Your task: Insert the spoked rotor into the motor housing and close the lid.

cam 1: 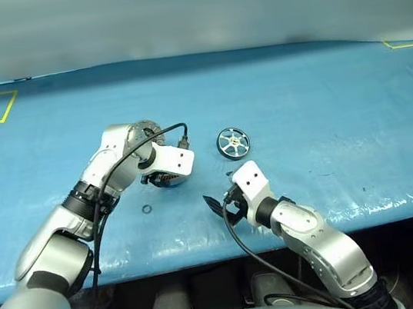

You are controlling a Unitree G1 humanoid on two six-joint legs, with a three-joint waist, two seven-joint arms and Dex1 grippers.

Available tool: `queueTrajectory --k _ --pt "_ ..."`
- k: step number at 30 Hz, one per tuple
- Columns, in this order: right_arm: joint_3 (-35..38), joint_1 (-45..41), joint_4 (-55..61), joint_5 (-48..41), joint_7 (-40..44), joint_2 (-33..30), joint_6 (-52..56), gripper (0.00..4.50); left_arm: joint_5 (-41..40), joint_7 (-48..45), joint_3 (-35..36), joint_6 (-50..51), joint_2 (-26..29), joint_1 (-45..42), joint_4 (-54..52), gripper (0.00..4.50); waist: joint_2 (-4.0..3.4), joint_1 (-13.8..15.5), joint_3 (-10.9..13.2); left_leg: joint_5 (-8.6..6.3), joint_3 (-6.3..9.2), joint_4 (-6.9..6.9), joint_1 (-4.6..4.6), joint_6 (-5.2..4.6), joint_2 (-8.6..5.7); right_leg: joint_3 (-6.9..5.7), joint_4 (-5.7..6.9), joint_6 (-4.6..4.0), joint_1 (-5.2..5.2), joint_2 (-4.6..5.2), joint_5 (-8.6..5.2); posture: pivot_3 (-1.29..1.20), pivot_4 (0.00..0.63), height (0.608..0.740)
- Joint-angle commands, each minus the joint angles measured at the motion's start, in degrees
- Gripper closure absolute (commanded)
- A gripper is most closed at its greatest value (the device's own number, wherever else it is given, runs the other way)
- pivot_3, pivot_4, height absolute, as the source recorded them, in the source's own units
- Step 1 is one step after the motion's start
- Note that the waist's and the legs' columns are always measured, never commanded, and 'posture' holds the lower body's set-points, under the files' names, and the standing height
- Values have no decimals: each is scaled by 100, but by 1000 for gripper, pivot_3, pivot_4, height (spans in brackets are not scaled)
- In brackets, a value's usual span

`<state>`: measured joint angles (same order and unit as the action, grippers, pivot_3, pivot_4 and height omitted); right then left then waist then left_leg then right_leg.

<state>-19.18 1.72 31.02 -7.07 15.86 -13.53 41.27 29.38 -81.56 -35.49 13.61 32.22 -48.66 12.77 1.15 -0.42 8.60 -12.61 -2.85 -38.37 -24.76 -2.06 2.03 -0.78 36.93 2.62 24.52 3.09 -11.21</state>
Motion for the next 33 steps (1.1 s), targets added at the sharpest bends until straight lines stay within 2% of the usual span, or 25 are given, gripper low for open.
queueTrajectory --k 1,17,24,33 --pt "110 35 163 10 -61 41 -154 0 -137 -23 -101 -344 -103 48 -176 2395 0 3 0 0 0 0 0 0 0 0 0 0 0 0 0 0 150 740" --pt "155 99 163 -5 -113 79 -164 0 -238 -423 -195 -1474 283 408 -624 2395 -3 -15 -2 0 -3 -1 5 0 3 2 0 0 -1 -3 0 0 150 740" --pt "169 45 135 -11 -73 70 -166 0 -69 -140 -92 -1733 375 425 -714 38 -3 -17 -2 0 -5 -1 5 0 3 3 0 0 0 -5 0 0 150 740" --pt "200 99 193 -21 -70 35 -127 0 -888 -444 460 -1235 418 298 -1443 38 -2 -10 -1 0 -3 -1 -1 0 5 3 -1 0 4 -5 0 0 150 740"
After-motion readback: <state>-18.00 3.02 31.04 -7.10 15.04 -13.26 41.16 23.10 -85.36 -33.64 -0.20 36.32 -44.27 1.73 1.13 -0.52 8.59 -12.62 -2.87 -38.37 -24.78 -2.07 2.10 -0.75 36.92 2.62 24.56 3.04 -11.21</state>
